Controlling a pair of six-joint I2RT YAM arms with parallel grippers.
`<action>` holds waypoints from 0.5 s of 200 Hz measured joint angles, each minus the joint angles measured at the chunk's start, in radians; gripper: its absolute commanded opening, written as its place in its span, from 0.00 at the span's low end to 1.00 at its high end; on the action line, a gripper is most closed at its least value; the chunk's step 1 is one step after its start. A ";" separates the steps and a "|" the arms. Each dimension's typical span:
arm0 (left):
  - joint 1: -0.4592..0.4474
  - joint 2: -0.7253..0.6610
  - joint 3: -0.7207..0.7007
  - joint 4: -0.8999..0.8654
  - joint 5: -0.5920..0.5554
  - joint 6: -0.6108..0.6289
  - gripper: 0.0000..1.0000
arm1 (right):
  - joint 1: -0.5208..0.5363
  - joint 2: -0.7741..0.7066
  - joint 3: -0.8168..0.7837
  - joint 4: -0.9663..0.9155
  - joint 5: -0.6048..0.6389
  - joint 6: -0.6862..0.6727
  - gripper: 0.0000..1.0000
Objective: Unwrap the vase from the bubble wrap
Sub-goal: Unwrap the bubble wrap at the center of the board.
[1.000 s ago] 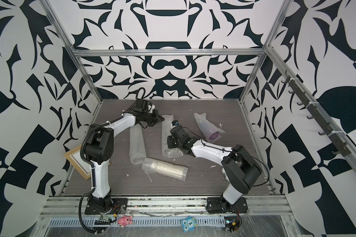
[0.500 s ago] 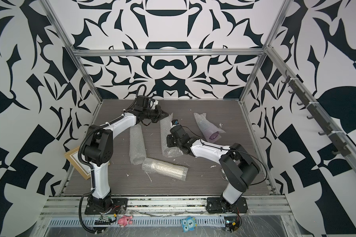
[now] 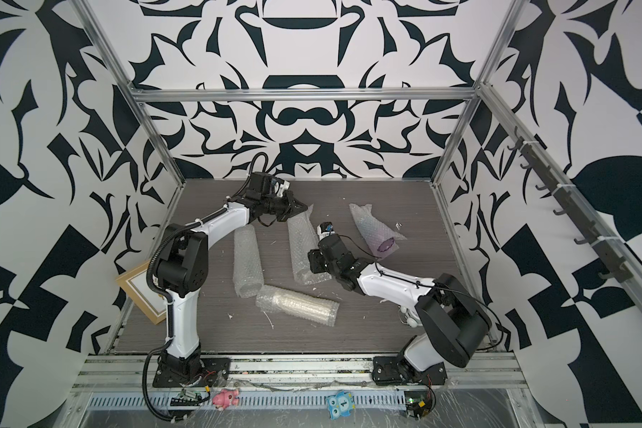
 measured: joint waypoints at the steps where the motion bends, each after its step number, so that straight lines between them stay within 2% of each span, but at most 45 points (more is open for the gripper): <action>1: 0.000 0.000 0.000 0.000 0.000 0.001 0.00 | -0.001 -0.001 -0.001 0.001 0.000 -0.001 0.51; 22: -0.001 0.000 0.003 -0.003 0.002 0.011 0.00 | -0.019 -0.011 -0.018 0.033 0.004 -0.035 0.53; 66: -0.003 0.000 0.019 -0.030 0.002 0.035 0.07 | -0.058 -0.002 -0.025 0.137 0.006 -0.140 0.54; 100: -0.004 0.000 0.038 -0.066 0.000 0.056 0.07 | -0.103 0.087 0.018 0.231 -0.023 -0.196 0.53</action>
